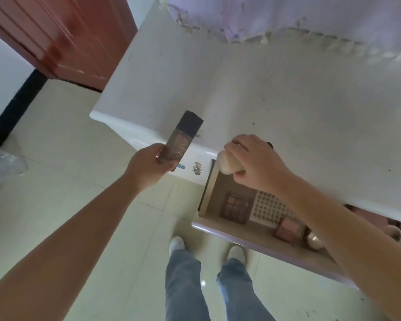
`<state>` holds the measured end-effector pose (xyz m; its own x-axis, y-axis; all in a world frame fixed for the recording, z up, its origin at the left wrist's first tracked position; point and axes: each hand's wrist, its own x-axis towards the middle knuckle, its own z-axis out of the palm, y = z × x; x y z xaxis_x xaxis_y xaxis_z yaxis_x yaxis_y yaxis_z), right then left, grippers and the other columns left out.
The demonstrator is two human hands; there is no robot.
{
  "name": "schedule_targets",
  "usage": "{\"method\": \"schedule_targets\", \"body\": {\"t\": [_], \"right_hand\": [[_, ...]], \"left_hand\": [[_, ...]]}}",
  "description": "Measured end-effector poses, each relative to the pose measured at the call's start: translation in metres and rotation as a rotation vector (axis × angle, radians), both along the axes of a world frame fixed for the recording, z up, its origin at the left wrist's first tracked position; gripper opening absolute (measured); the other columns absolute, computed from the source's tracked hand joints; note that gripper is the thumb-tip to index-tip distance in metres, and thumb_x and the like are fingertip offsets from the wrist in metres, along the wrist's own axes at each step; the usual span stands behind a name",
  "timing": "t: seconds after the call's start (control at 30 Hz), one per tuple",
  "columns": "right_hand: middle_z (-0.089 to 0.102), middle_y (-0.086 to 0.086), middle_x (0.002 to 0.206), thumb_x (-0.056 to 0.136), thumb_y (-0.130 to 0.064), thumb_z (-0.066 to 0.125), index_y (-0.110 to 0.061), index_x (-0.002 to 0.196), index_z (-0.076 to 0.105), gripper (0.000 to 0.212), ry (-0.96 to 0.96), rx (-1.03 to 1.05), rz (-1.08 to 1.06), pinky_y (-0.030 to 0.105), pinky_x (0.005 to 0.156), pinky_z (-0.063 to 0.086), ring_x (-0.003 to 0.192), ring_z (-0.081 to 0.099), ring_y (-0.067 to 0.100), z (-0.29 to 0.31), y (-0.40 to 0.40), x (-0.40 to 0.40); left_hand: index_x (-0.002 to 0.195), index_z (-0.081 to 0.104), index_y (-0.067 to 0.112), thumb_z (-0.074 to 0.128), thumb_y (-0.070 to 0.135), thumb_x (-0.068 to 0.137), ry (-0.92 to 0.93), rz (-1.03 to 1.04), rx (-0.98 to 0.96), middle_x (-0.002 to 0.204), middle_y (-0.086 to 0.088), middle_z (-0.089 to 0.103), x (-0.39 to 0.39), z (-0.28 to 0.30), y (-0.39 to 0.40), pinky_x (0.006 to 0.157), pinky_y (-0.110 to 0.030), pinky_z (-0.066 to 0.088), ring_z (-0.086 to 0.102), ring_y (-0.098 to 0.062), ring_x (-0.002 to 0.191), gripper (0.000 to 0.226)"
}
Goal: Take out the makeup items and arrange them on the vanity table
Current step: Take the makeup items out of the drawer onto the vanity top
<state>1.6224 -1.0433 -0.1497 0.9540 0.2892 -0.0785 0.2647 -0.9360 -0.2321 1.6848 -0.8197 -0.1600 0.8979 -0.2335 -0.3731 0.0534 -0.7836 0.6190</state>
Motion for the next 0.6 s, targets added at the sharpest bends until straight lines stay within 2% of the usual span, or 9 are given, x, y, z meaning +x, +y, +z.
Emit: {"method": "schedule_targets", "body": {"t": [0.1, 0.17, 0.23, 0.27, 0.33, 0.4, 0.5, 0.53, 0.6], "right_hand": [[0.052, 0.015, 0.119, 0.067, 0.002, 0.062, -0.004, 0.117, 0.054, 0.051, -0.068, -0.026, -0.068, 0.049, 0.107, 0.020, 0.112, 0.046, 0.036, -0.006, 0.033, 0.045], [0.050, 0.013, 0.122, 0.066, 0.008, 0.057, -0.006, 0.117, 0.053, 0.052, -0.099, -0.065, -0.106, 0.052, 0.111, 0.007, 0.118, 0.042, 0.032, -0.011, 0.050, 0.069], [0.051, 0.015, 0.122, 0.065, 0.010, 0.056, -0.006, 0.113, 0.056, 0.050, -0.143, -0.064, -0.129, 0.057, 0.110, 0.004, 0.120, 0.042, 0.032, -0.016, 0.066, 0.088], [0.051, 0.015, 0.122, 0.065, 0.010, 0.055, -0.006, 0.112, 0.057, 0.049, -0.153, -0.065, -0.140, 0.058, 0.109, 0.004, 0.121, 0.042, 0.033, -0.019, 0.074, 0.097], [0.051, 0.018, 0.124, 0.063, 0.011, 0.057, -0.005, 0.109, 0.059, 0.049, -0.153, -0.052, -0.151, 0.059, 0.108, 0.009, 0.123, 0.041, 0.034, -0.024, 0.090, 0.115], [0.048, 0.020, 0.129, 0.064, 0.012, 0.057, -0.005, 0.109, 0.060, 0.048, -0.104, 0.003, -0.153, 0.055, 0.106, 0.020, 0.129, 0.034, 0.036, -0.028, 0.105, 0.129], [0.048, 0.028, 0.127, 0.063, 0.017, 0.056, 0.001, 0.102, 0.063, 0.043, -0.051, 0.117, -0.129, 0.052, 0.090, 0.043, 0.128, 0.033, 0.044, -0.030, 0.122, 0.142], [0.046, 0.029, 0.127, 0.064, 0.018, 0.054, 0.002, 0.103, 0.063, 0.043, -0.029, 0.135, -0.119, 0.052, 0.091, 0.043, 0.129, 0.031, 0.045, -0.031, 0.127, 0.144], [0.037, 0.028, 0.136, 0.067, 0.019, 0.051, 0.002, 0.112, 0.058, 0.048, -0.009, 0.150, -0.125, 0.048, 0.100, 0.037, 0.135, 0.020, 0.043, -0.033, 0.130, 0.146]], "left_hand": [[0.087, 0.057, 0.014, 0.061, 0.018, 0.082, 0.003, 0.152, -0.081, 0.077, 0.000, 0.056, 0.034, -0.004, 0.014, 0.056, -0.017, 0.035, 0.053, -0.020, 0.075, 0.007], [0.076, 0.055, 0.014, 0.060, 0.016, 0.083, 0.030, 0.199, -0.129, 0.070, 0.000, 0.056, 0.057, -0.006, 0.025, 0.058, -0.020, 0.038, 0.056, -0.022, 0.071, 0.009], [0.067, 0.053, 0.017, 0.060, 0.015, 0.083, 0.076, 0.263, -0.186, 0.065, 0.000, 0.057, 0.079, -0.009, 0.038, 0.062, -0.023, 0.044, 0.057, -0.021, 0.064, 0.018], [0.068, 0.054, 0.015, 0.061, 0.015, 0.084, 0.101, 0.295, -0.218, 0.067, -0.001, 0.057, 0.089, -0.010, 0.044, 0.063, -0.023, 0.048, 0.057, -0.019, 0.061, 0.018], [0.077, 0.056, 0.010, 0.061, 0.015, 0.085, 0.139, 0.312, -0.253, 0.071, -0.004, 0.059, 0.106, -0.011, 0.057, 0.055, -0.013, 0.049, 0.057, -0.013, 0.059, 0.010], [0.088, 0.057, 0.008, 0.061, 0.015, 0.085, 0.159, 0.307, -0.269, 0.070, -0.001, 0.059, 0.119, -0.010, 0.068, 0.051, -0.009, 0.050, 0.058, -0.011, 0.060, 0.008], [0.088, 0.060, 0.006, 0.061, 0.018, 0.085, 0.138, 0.310, -0.240, 0.071, -0.002, 0.062, 0.134, -0.009, 0.076, 0.071, -0.028, 0.057, 0.062, -0.018, 0.064, 0.012], [0.081, 0.060, 0.008, 0.060, 0.020, 0.085, 0.134, 0.312, -0.217, 0.070, -0.003, 0.062, 0.137, -0.007, 0.076, 0.078, -0.034, 0.056, 0.064, -0.022, 0.066, 0.013], [0.065, 0.056, 0.013, 0.059, 0.024, 0.086, 0.112, 0.300, -0.159, 0.065, -0.003, 0.062, 0.140, -0.005, 0.076, 0.083, -0.038, 0.054, 0.066, -0.028, 0.071, 0.023]]}}
